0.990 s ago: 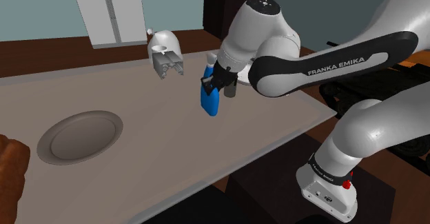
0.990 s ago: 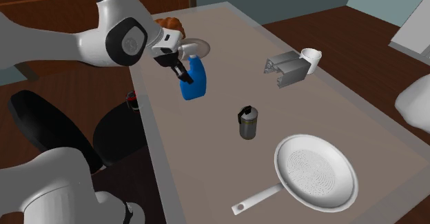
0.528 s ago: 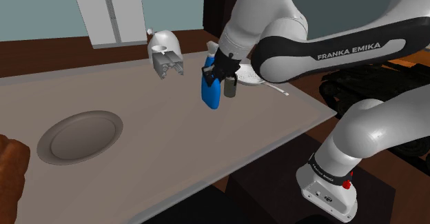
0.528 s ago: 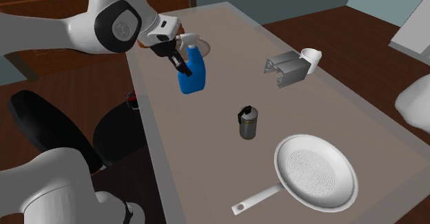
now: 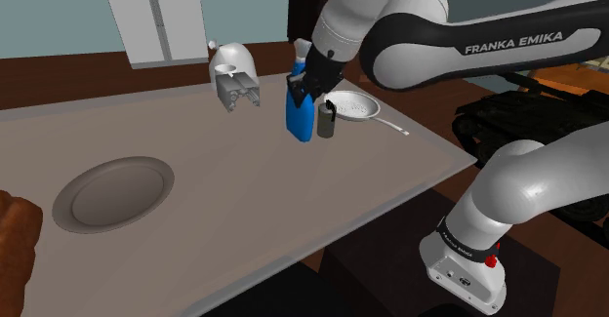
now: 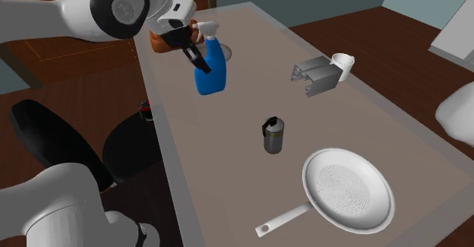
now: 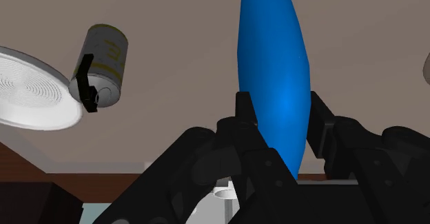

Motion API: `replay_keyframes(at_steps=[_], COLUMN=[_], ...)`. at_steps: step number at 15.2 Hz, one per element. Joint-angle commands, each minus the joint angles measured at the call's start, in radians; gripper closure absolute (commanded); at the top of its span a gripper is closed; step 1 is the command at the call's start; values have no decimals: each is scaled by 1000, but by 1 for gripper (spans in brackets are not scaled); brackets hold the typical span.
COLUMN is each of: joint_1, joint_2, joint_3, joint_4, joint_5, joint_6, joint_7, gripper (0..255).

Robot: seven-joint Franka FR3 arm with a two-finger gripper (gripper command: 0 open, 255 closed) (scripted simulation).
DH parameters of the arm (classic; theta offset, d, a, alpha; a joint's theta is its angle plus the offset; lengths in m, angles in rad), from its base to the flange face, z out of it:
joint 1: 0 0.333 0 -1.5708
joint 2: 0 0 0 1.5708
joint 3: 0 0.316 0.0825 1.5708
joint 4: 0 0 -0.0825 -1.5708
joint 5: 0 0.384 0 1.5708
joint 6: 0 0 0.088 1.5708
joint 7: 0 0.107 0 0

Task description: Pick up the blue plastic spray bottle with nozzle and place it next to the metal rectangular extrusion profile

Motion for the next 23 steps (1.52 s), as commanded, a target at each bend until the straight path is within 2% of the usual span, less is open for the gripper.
replay_keyframes(at_steps=[1, 23], joint_1=[1, -18], joint_2=[-4, 18], joint_3=[-7, -54], joint_4=[22, 327], joint_5=[1, -13], joint_6=[-26, -307], joint_7=[-7, -61], gripper=[255, 255])
